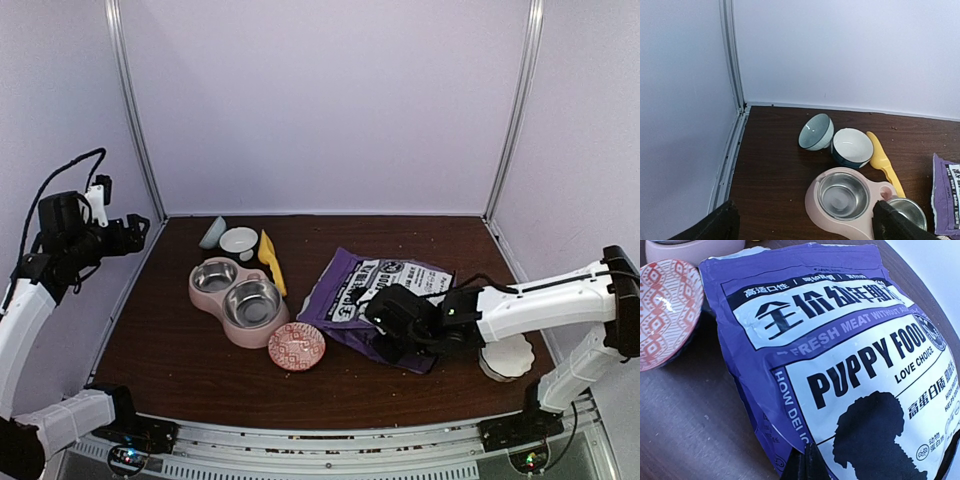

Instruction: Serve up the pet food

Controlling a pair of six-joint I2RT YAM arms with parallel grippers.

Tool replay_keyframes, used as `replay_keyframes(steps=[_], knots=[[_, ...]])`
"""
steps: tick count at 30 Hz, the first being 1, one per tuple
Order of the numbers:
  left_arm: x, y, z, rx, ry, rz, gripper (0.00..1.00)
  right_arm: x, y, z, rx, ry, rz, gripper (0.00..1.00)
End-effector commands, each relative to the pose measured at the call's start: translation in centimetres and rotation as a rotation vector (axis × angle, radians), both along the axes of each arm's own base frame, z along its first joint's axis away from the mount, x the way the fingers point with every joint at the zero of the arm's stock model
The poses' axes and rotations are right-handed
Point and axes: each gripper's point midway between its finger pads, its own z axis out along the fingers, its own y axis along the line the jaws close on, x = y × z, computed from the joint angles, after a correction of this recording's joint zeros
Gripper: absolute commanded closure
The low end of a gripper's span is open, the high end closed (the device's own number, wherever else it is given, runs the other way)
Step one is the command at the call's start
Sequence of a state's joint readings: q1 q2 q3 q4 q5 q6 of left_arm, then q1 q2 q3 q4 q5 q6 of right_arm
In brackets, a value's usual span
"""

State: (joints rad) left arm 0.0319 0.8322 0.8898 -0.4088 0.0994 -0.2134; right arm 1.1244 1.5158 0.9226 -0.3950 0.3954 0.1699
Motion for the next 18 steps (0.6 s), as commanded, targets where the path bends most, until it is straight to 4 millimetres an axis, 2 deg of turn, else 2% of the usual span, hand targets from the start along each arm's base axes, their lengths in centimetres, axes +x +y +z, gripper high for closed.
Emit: replay_keyframes(steps=[1, 2, 5, 7, 9, 11, 13, 15, 18], knots=[[-0.1, -3.5, 1.3, -0.088, -0.054, -0.103, 0.07, -2.7, -1.4, -0.3, 0.082, 0.054, -0.035, 1.00], [-0.1, -4.8, 1.2, -0.128, -0.044, -0.127, 0.08, -2.9, -1.5, 0.0, 0.106, 0.056, -0.037, 0.96], [-0.3, -9.3, 0.8, -0.239, -0.003, -0.223, 0.08, -3.0, -1.6, 2.2, 0.193, 0.033, -0.041, 0.61], [-0.4, -13.0, 0.4, -0.313, 0.027, -0.301, 0.09, -2.7, -1.7, 4.2, 0.259, -0.002, -0.060, 0.38], [-0.5, -16.5, 0.0, -0.344, 0.058, -0.365, 0.10, -2.3, -1.7, 6.3, 0.333, -0.030, -0.081, 0.24], [-0.6, -20.1, -0.8, -0.356, 0.106, -0.422, 0.10, -1.6, -2.1, 7.8, 0.401, -0.041, -0.126, 0.17], [-0.5, -23.7, -2.1, -0.383, 0.166, -0.485, 0.10, -0.6, -3.1, 8.4, 0.442, -0.031, -0.196, 0.14], [-0.6, -27.7, -3.3, -0.420, 0.218, -0.567, 0.11, 0.6, -4.3, 8.6, 0.479, -0.011, -0.260, 0.13], [-0.5, -32.4, -5.4, -0.432, 0.314, -0.657, 0.14, 1.6, -5.3, 8.4, 0.536, 0.020, -0.309, 0.11]])
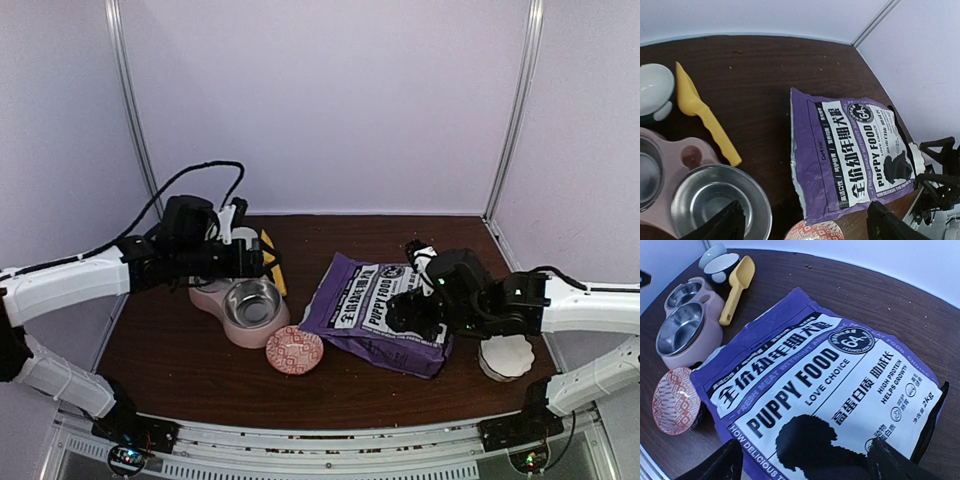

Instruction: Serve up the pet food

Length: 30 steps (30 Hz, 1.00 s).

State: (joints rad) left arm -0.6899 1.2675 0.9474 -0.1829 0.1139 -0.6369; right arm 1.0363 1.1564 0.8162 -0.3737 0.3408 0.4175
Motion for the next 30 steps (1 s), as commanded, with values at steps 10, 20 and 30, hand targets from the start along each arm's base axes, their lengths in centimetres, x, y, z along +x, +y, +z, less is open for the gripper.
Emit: replay_keyframes(steps=[10, 20, 30], knots=[[3.8, -11.6, -7.3, 0.019, 0.207, -0.158, 0.20, 2.7, -2.6, 0.8, 0.236, 0.080, -0.123, 0.09], [5.9, -12.1, -13.2, 0.132, 0.268, -0.118, 0.28, 3.1, -3.1, 1.2, 0.309, 0.090, -0.138, 0.09], [5.3, -14.1, -15.6, 0.035, 0.390, -0.184, 0.30, 3.7, -2.3, 1.5, 0.339, 0.094, -0.132, 0.08]])
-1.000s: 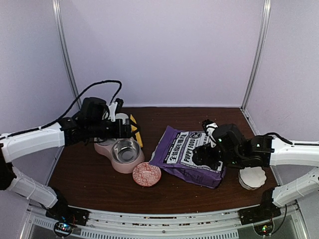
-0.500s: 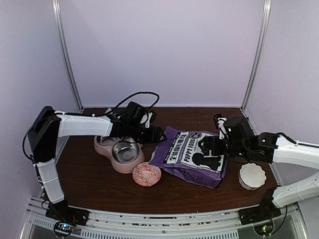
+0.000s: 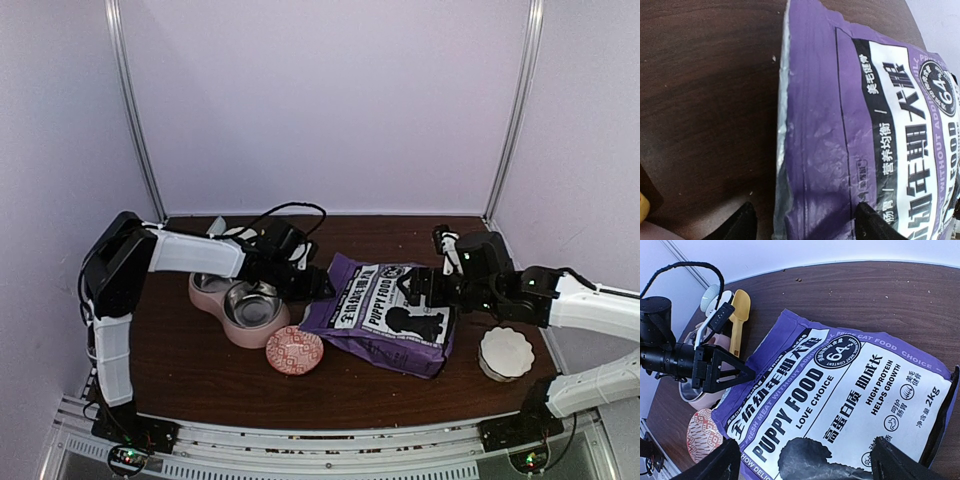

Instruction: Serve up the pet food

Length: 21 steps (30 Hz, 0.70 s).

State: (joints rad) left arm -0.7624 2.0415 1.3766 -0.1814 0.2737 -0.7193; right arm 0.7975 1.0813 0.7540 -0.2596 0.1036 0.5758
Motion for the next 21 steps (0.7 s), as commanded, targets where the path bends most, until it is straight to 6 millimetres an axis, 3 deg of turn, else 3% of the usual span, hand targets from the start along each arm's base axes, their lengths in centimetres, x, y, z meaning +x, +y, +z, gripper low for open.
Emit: replay_keyframes(steps=[1, 3, 6, 10, 11, 16, 21], knots=[[0.4, -1.7, 0.4, -0.087, 0.026, -0.026, 0.31, 0.5, 0.6, 0.7, 0.040, -0.010, 0.005, 0.08], [0.2, -2.1, 0.3, -0.107, 0.035, -0.046, 0.39, 0.5, 0.7, 0.9, 0.041, -0.011, 0.008, 0.08], [-0.1, -3.3, 2.1, -0.191, 0.029, -0.090, 0.65, 0.5, 0.5, 1.1, 0.035, -0.018, 0.003, 0.08], [0.2, -4.1, 7.4, -0.291, -0.041, -0.101, 0.96, 0.4, -0.4, 0.7, 0.000, -0.014, -0.022, 0.08], [0.3, -4.2, 9.0, -0.314, -0.065, -0.100, 1.00, 0.4, -0.7, 0.8, -0.008, -0.015, -0.033, 0.08], [-0.6, -4.2, 18.1, -0.441, -0.197, -0.142, 1.00, 0.6, -2.7, 0.5, -0.050, -0.010, -0.120, 0.08], [-3.6, -4.4, 27.2, -0.512, -0.359, -0.211, 1.00, 0.7, -4.2, 0.0, -0.057, 0.013, -0.191, 0.08]])
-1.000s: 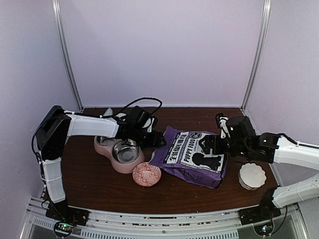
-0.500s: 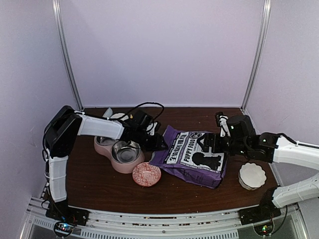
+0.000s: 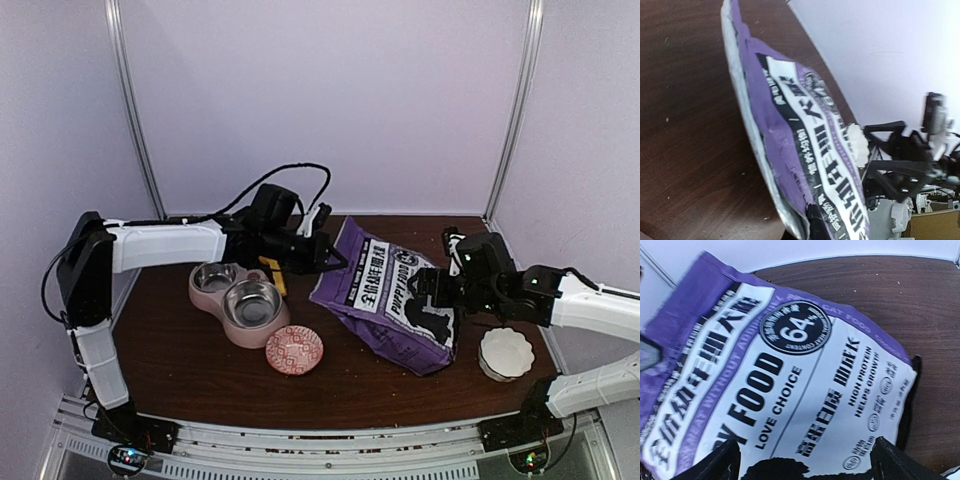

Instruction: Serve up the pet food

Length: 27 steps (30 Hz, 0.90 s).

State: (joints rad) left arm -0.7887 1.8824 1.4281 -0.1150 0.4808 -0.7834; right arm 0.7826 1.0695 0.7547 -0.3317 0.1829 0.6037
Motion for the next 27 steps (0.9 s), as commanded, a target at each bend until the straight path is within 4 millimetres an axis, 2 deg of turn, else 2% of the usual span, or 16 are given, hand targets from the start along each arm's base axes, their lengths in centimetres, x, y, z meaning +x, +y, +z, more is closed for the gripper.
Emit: replay_keyframes(steps=[1, 4, 6, 9, 12, 15, 21, 25, 27], knots=[[-1.6, -0.7, 16.1, -0.240, -0.314, -0.040, 1.00, 0.4, -2.0, 0.8, 0.000, -0.008, -0.101, 0.08], [-4.0, -1.9, 19.1, -0.292, -0.352, -0.083, 1.00, 0.4, -2.0, 0.8, 0.025, -0.005, -0.110, 0.08], [-5.3, -2.8, 20.2, -0.316, -0.367, -0.108, 1.00, 0.3, -2.0, 0.6, 0.035, -0.002, -0.114, 0.08], [-6.4, -4.1, 20.1, -0.335, -0.351, -0.142, 1.00, 0.2, -2.0, 0.5, 0.049, 0.003, -0.121, 0.08], [-6.7, -4.8, 18.9, -0.328, -0.317, -0.157, 1.00, 0.0, -2.1, 0.6, 0.057, 0.002, -0.121, 0.09], [-7.0, -4.9, 18.7, -0.326, -0.313, -0.158, 1.00, -0.2, -1.7, 1.0, 0.060, -0.007, -0.087, 0.09], [-7.7, -4.4, 19.7, -0.337, -0.327, -0.162, 1.00, -0.7, 0.5, 3.0, 0.136, -0.038, 0.024, 0.08], [-7.5, -3.0, 19.3, -0.287, -0.339, -0.108, 0.67, -0.9, 1.7, 4.8, 0.183, -0.036, 0.064, 0.07], [-7.5, -2.1, 19.2, -0.265, -0.339, -0.086, 0.55, -1.0, 2.1, 5.5, 0.189, -0.027, 0.065, 0.07]])
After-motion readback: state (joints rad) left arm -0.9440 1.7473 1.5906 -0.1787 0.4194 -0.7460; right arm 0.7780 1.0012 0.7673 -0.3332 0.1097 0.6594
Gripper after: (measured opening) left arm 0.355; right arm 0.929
